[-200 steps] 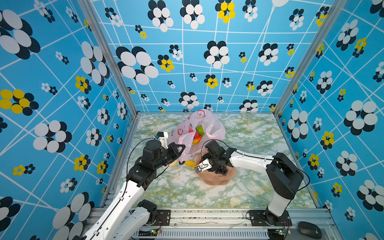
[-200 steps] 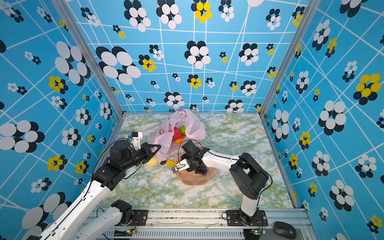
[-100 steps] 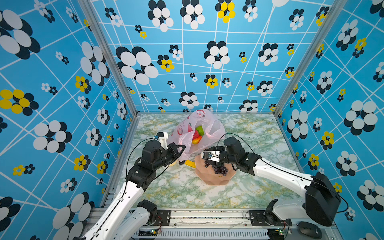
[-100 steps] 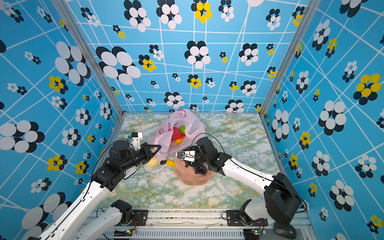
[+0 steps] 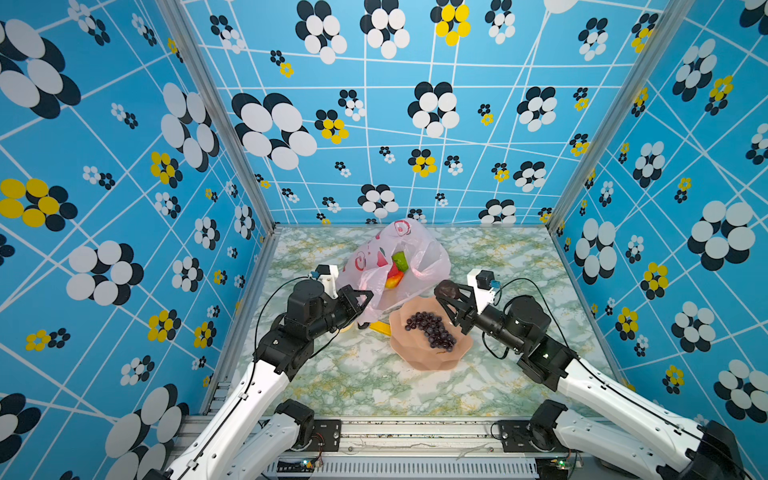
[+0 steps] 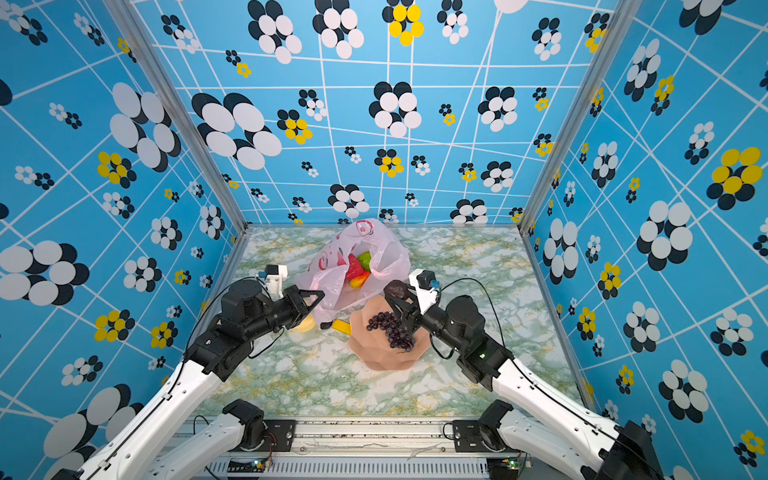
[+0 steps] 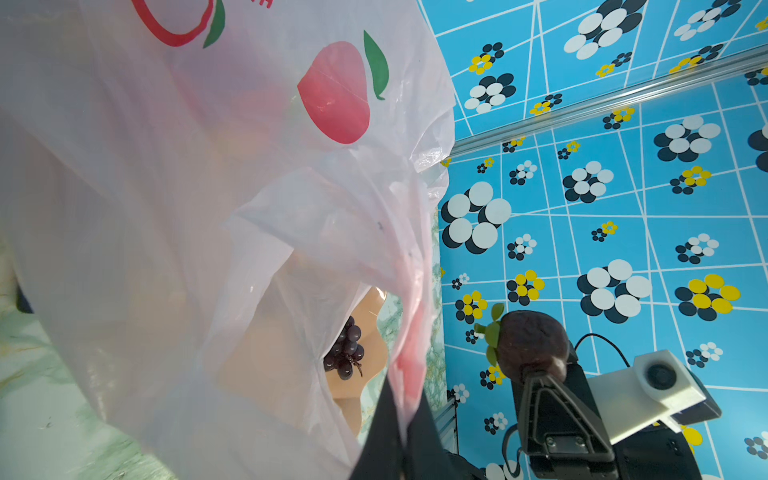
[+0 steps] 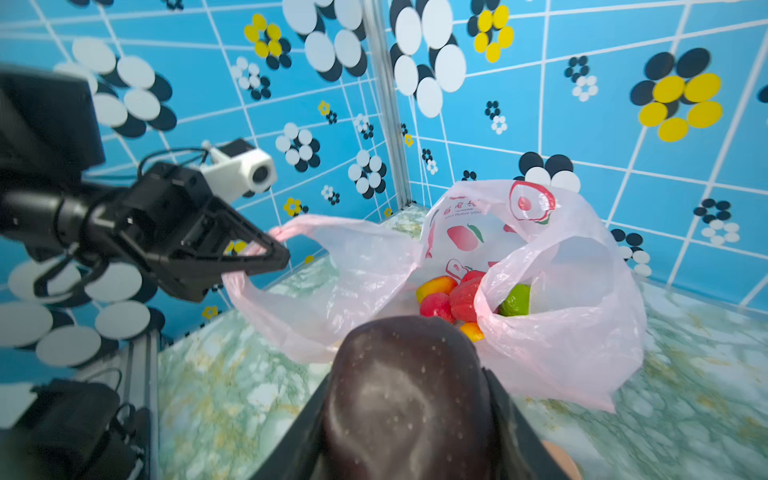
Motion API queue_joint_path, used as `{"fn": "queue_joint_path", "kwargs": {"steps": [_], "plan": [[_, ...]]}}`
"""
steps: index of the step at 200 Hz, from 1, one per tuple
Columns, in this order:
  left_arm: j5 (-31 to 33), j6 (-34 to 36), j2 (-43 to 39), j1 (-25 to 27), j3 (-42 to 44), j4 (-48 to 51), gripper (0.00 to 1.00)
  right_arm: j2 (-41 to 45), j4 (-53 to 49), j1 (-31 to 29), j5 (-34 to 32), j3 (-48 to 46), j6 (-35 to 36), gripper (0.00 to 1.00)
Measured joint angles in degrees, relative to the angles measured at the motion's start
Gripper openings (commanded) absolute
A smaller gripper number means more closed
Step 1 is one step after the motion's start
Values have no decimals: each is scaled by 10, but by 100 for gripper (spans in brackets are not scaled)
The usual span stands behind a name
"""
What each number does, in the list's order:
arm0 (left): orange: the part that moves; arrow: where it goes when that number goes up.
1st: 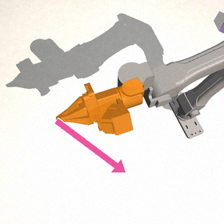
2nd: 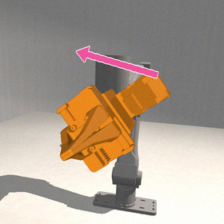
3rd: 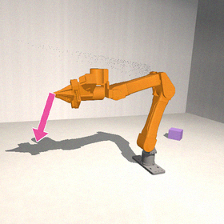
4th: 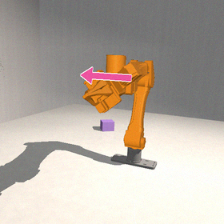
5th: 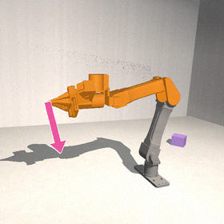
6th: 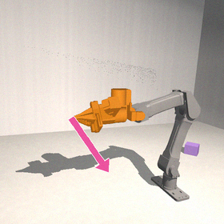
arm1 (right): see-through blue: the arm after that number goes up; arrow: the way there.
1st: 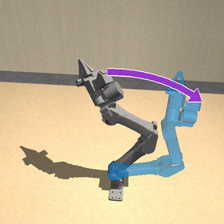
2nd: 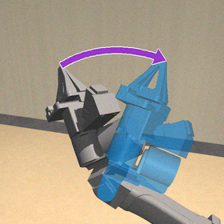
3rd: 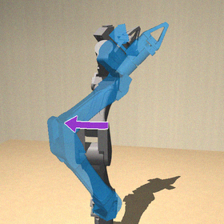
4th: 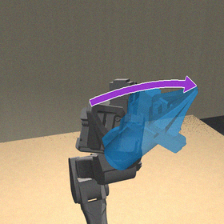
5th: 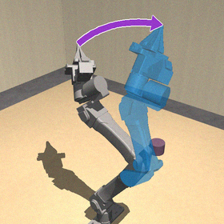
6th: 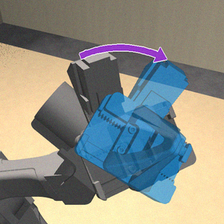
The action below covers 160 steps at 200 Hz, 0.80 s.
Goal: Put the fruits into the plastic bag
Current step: 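Lift the dark plum with the right gripper and carry it into the bag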
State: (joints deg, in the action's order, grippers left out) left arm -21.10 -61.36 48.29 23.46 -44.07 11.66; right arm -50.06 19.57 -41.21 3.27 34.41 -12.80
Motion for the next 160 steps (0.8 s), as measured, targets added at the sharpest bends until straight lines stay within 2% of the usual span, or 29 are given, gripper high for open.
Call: {"fn": "queue_joint_path", "kwargs": {"steps": [29,70,111,160], "plan": [[1,-2,6,8,0,-5,0,13,-15,6,-59,1,-111,37],[1,-2,8,11,0,-9,0,-22,-42,9,-75,33,-240,35],[1,-2,8,11,0,-10,0,-68,-51,17,-65,83,-370,32],[1,-2,9,11,0,-20,0,-175,-61,39,2,153,-514,30]]}}
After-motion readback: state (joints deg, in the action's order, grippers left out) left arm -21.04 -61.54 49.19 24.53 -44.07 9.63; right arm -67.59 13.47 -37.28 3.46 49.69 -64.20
